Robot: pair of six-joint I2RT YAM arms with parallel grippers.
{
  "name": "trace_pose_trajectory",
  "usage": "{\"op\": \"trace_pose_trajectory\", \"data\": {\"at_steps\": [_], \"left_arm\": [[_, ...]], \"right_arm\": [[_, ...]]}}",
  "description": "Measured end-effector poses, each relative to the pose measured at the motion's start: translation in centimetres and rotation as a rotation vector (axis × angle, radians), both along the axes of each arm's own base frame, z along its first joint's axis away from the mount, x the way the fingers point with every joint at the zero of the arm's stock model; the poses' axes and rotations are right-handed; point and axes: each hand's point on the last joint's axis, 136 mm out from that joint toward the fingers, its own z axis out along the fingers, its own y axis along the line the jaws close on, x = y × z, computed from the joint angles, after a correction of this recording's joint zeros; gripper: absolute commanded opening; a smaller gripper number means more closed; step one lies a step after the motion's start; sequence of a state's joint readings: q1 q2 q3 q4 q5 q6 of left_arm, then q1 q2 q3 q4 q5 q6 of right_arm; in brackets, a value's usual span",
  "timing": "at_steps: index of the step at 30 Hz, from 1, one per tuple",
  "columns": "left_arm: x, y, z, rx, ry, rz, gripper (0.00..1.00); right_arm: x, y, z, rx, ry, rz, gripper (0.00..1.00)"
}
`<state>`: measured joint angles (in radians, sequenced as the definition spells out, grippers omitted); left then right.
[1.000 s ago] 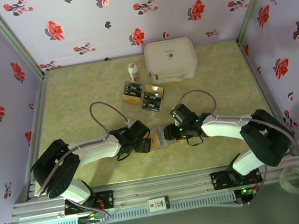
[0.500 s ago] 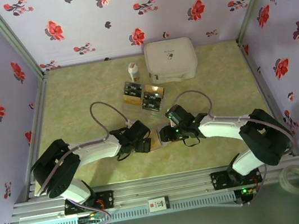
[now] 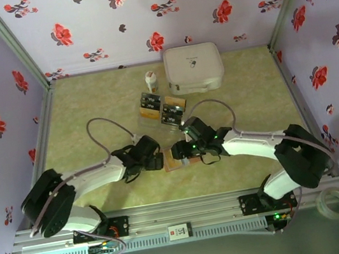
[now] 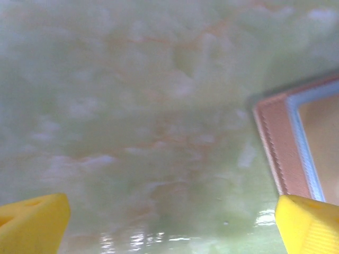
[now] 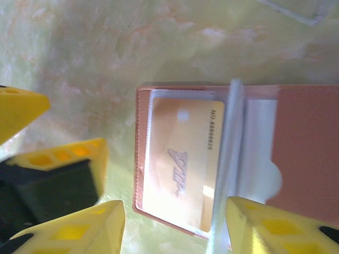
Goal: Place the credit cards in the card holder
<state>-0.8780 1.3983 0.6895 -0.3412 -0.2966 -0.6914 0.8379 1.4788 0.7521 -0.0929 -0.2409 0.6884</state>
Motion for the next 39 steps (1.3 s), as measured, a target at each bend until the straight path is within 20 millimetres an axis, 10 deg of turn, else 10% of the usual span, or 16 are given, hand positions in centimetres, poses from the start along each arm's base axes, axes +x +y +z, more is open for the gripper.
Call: {"op": "trace_pose_trajectory", "data": {"at_steps": [20, 32, 39], "left_arm": [[0.1, 3.4, 0.8, -0.030, -0.022, 0.093, 1.00], [0.4, 3.0, 0.3, -0.017, -0.008, 0.087, 1.00], [0.6, 3.1, -0.2, -0.006, 0.001, 0.096, 1.00]], "right_arm": [[-0.3, 4.3, -2.2, 0.010, 0.035, 0.038, 0.54], [6.6, -0.6, 8.8, -0.006, -0.230, -0.055, 0.56], [11.2, -2.7, 12.0, -0.204, -0.374, 0.004, 0.52]]}}
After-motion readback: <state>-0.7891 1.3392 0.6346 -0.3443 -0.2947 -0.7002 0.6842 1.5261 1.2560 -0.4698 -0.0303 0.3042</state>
